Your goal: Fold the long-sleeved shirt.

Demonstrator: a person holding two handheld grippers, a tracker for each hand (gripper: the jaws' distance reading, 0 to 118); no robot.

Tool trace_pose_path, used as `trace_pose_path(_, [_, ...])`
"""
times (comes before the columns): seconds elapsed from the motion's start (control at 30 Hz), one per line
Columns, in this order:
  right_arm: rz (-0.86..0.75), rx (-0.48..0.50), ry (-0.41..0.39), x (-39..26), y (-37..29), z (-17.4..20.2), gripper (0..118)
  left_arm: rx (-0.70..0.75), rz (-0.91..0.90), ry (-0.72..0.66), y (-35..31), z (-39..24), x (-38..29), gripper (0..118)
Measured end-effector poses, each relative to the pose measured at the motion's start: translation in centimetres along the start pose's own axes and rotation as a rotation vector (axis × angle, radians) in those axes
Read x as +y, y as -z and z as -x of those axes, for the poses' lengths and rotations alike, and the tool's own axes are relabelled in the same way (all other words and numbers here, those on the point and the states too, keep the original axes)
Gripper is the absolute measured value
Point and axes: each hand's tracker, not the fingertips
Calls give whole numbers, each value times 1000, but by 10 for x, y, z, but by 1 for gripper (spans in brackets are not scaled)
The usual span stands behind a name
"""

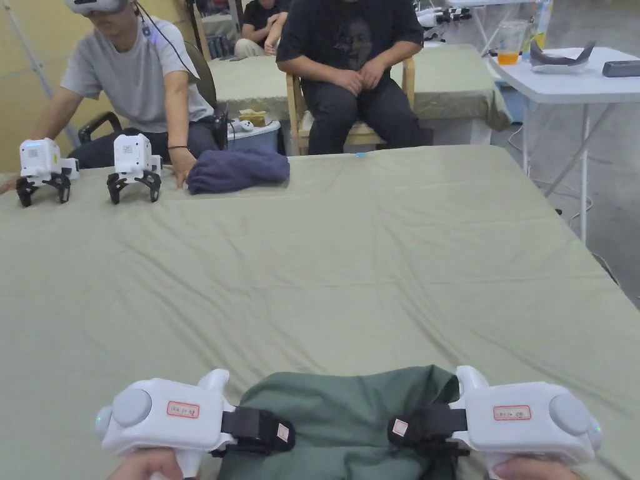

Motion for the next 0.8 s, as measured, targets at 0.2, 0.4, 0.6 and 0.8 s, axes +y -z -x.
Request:
trace_pose_path(0.2, [-34, 32, -25, 15, -11, 30, 8, 88, -40, 107, -25, -31, 19, 30])
trace_pose_path(0.4, [-44, 13, -21, 22, 25, 55, 8, 191, -104, 102, -80, -12, 33, 29])
trace_pose_path(0.6, [-6, 4, -35, 20, 97, 92, 8, 280, -158, 53, -146, 40, 29, 28])
trace_pose_path(0.8, [61, 24, -77, 26, 183, 141, 8, 340, -166, 10, -211, 95, 30, 28])
